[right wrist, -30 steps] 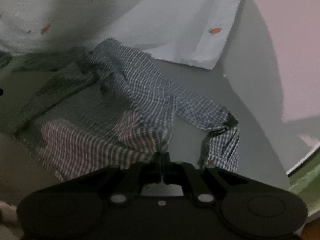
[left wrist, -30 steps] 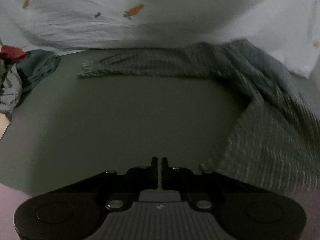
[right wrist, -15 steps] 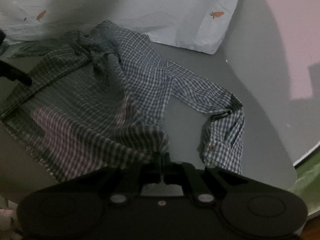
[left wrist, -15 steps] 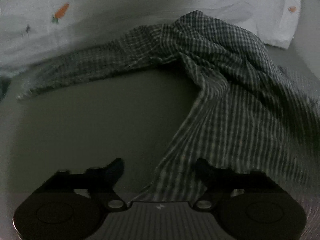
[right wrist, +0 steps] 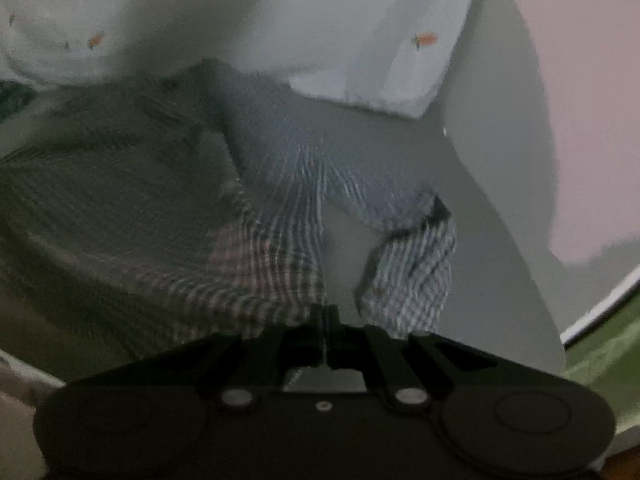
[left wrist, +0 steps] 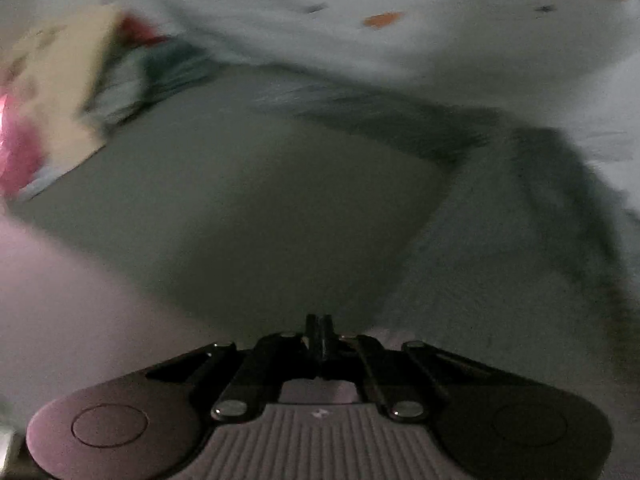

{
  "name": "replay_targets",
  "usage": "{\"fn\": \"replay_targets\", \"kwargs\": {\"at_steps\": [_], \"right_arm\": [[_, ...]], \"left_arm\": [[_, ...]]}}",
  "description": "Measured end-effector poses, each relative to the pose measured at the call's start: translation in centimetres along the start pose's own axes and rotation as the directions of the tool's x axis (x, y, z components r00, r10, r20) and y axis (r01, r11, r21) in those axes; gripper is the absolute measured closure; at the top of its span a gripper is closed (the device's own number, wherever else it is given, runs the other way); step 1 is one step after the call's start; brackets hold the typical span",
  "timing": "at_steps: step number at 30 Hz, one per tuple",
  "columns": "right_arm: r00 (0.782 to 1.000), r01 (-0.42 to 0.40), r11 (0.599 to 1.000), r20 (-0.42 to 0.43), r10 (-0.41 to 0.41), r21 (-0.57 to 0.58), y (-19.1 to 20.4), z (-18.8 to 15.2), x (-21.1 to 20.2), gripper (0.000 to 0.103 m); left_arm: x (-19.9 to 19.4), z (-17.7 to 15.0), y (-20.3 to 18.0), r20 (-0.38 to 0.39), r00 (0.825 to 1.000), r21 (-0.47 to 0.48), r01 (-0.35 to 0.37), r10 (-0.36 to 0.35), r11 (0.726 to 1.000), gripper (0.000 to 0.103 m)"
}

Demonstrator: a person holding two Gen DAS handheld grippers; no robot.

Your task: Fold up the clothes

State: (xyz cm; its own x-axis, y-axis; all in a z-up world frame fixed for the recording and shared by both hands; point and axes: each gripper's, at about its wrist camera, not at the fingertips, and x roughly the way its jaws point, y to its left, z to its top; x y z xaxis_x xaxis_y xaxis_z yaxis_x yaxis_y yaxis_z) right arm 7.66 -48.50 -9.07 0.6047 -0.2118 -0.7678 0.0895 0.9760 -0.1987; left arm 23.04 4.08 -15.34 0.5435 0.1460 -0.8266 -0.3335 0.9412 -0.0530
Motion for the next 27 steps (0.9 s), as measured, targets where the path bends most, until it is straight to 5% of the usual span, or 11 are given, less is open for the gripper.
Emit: {"fn": "replay_targets", "kwargs": {"at_steps": [5, 9, 17, 21, 27], "right_arm": [[0.998, -0.025, 0.999, -0.057, 0.024, -0.027, 0.5, 0.3, 2.2, 0.099], [0.999, -0.047, 0.998, 0.009, 0.048, -0.034, 1.3, 3.6, 2.7, 0.069], [0.978, -0.067, 0.996, 0.195, 0.078, -0.065, 4.3, 14.0, 7.2, 0.038], [0.964, -0.13, 0.99, 0.24, 0.113, 0.057, 4.7, 19.7, 10.6, 0.025], [0.966, -0.151, 0.981, 0.228, 0.121, 0.119, 5.3, 29.8, 20.1, 0.024]], "left_arm": [[-0.6, -3.3, 3.7, -0.067, 0.996, -0.088, -0.067, 0.061, 0.994, 0.102], [-1.0, -2.2, 2.0, -0.048, 0.997, -0.056, -0.056, 0.053, 0.997, 0.081], [2.6, 5.9, -6.8, 0.016, 0.993, 0.115, 0.111, -0.113, 0.987, 0.03], [5.8, 11.8, -11.7, 0.043, 0.979, 0.221, 0.184, -0.198, 0.958, 0.024], [12.3, 20.6, -20.7, 0.055, 0.938, 0.377, 0.298, -0.342, 0.877, 0.017]]}}
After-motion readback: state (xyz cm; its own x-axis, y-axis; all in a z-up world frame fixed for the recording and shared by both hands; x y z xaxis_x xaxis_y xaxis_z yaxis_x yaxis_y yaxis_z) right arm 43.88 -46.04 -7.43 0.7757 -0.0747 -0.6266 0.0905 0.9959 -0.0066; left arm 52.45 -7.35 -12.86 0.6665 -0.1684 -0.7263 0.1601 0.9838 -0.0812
